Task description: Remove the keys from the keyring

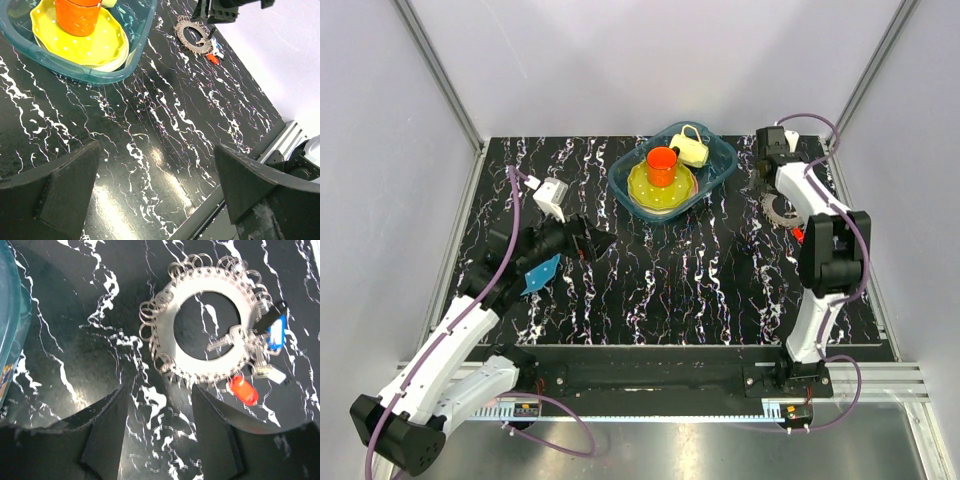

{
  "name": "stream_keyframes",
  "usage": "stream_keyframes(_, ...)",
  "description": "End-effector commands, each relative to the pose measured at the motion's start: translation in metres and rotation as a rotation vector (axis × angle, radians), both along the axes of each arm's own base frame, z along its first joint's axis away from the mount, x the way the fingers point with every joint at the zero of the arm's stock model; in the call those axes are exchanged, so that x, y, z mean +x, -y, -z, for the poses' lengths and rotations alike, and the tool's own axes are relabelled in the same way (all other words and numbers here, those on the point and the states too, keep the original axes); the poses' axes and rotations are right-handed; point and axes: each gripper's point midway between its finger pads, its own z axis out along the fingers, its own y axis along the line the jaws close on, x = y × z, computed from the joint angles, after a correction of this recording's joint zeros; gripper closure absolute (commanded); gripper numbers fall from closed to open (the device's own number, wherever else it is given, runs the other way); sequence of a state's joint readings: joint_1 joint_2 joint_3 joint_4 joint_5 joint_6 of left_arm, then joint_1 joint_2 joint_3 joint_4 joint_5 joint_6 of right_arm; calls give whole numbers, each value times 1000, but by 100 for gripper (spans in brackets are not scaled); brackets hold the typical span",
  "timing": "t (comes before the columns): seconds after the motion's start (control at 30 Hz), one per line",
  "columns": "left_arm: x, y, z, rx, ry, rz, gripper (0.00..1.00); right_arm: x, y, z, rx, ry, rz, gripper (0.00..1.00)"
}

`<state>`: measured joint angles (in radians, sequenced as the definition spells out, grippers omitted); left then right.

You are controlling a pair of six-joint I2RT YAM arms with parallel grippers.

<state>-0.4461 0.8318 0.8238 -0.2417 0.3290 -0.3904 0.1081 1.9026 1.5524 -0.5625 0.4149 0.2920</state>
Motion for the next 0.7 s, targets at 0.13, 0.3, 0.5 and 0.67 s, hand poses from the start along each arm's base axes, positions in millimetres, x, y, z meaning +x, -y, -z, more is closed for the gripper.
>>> stream_keyframes(0.13, 1, 1, -13, -16, 48, 1, 1, 22, 10, 36, -48, -179, -92, 41)
stream_keyframes(0.3, 3, 3, -11, -10, 38, 6, 1, 22, 20, 65, -42, -261, -119, 41)
stream_keyframes(0.5, 5, 3, -9, 0, 29, 2, 1, 17, 26, 87, -21, -314, -130, 44)
stream_keyframes(0.67, 6, 4, -7, 3, 24, 4, 1, 15, 26, 95, -12, -331, -146, 50)
